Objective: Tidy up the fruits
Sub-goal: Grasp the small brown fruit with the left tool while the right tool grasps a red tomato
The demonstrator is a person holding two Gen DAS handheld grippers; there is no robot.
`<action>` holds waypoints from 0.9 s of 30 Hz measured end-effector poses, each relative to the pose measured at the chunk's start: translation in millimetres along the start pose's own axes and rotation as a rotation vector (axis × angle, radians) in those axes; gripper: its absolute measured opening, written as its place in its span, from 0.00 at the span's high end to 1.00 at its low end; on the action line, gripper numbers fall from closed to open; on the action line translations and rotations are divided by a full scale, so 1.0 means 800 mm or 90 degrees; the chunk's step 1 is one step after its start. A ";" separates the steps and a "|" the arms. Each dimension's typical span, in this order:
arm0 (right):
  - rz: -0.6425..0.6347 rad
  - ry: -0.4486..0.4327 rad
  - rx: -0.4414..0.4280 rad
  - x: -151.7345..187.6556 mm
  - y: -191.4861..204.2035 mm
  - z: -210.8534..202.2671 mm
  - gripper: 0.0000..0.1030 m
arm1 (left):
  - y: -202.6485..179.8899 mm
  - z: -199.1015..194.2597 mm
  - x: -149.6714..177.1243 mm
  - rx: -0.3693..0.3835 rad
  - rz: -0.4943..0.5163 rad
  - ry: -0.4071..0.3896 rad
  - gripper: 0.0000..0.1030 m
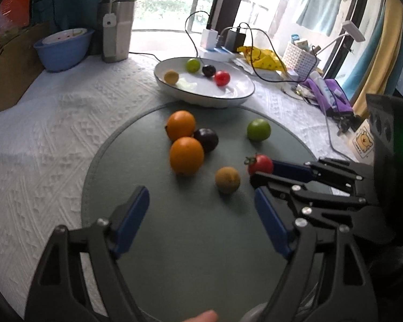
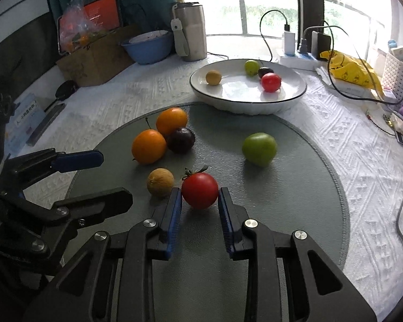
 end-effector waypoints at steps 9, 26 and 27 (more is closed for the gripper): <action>0.037 -0.024 0.012 -0.002 -0.041 -0.014 0.71 | -0.027 0.024 0.002 -0.027 0.054 0.035 0.21; 0.075 -0.044 0.005 -0.004 -0.080 -0.019 0.71 | -0.047 0.058 -0.004 -0.063 0.109 0.069 0.63; 0.077 -0.045 0.006 -0.005 -0.082 -0.019 0.71 | -0.047 0.059 -0.005 -0.064 0.108 0.068 0.64</action>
Point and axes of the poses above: each gripper's, at about its wrist camera, not at the fingertips, and z roughly the way its jaws point, y to its left, x to its underside, the point moved 6 cm from there along z, roughly the way its jaws point, and after that the axes turned 12 degrees about x, right-handed, at the moved point
